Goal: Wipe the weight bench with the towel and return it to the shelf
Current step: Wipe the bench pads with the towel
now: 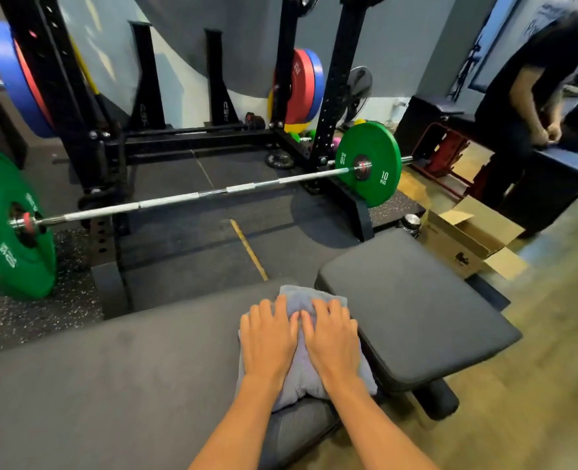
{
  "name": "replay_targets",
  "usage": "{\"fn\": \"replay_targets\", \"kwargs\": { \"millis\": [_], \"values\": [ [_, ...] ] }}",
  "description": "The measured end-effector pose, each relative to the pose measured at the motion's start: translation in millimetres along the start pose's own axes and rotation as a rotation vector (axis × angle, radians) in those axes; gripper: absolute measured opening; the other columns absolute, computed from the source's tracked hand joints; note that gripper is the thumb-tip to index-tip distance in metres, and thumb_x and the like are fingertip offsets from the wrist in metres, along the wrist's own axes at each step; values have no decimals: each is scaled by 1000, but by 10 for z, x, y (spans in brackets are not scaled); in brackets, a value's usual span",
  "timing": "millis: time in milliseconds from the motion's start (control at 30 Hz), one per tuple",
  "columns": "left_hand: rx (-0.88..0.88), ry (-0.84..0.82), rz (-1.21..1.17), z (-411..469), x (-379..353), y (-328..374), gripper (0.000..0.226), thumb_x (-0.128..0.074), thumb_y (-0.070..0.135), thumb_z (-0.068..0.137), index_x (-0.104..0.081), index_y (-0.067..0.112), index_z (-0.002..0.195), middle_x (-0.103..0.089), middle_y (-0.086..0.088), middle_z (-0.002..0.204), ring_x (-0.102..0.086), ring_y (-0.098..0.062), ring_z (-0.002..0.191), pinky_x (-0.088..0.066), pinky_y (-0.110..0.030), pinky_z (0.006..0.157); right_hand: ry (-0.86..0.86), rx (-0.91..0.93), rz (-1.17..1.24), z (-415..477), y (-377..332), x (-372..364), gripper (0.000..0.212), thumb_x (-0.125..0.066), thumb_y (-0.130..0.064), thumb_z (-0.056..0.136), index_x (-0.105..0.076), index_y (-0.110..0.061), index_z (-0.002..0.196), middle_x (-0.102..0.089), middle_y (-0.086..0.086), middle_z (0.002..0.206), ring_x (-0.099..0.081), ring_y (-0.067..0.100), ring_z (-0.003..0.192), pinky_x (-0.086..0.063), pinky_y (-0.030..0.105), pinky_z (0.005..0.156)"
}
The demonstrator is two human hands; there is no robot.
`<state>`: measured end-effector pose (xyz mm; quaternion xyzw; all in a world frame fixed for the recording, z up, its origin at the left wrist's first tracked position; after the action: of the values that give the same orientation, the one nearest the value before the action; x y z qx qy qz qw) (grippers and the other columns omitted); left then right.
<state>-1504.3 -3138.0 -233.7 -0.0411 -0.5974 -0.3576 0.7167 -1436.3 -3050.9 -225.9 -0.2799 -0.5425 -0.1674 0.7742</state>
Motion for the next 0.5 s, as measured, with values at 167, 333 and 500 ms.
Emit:
{"fn": "replay_targets", "kwargs": {
  "millis": [167, 333, 500],
  "values": [
    [17, -86, -31, 56, -68, -43, 25, -54, 42, 92, -61, 22, 105, -59, 0, 87, -58, -21, 76, -39, -31, 61, -18, 8, 198, 85, 66, -44, 26, -47, -42, 95, -60, -20, 92, -59, 2, 93, -58, 22, 84, -49, 42, 77],
    [195, -23, -346, 280, 97, 252, 26, -41, 45, 96, -54, 30, 112, -56, 6, 102, -58, -17, 96, -45, -34, 76, 64, 151, 415, 441, 224, 301, 26, -46, -40, 90, -58, -18, 84, -57, 2, 87, -57, 21, 78, -51, 44, 71],
    [231, 99, -384, 857, 13, 1140, 34, -45, 40, 95, -54, 23, 124, -58, -3, 115, -54, -26, 105, -39, -38, 82, 190, 237, 334, 1282, 937, 778, 18, -60, -31, 88, -68, -19, 98, -62, 4, 96, -57, 27, 88, -43, 42, 74]
  ]
}}
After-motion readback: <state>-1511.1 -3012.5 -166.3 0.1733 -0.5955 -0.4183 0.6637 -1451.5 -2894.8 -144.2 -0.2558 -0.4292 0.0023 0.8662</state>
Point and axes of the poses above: each hand's wrist, its own z-axis towards the middle knuckle, its own x-axis out of the back of the hand, y = z × x, the point moved 3 cm from there along z, towards the middle knuckle
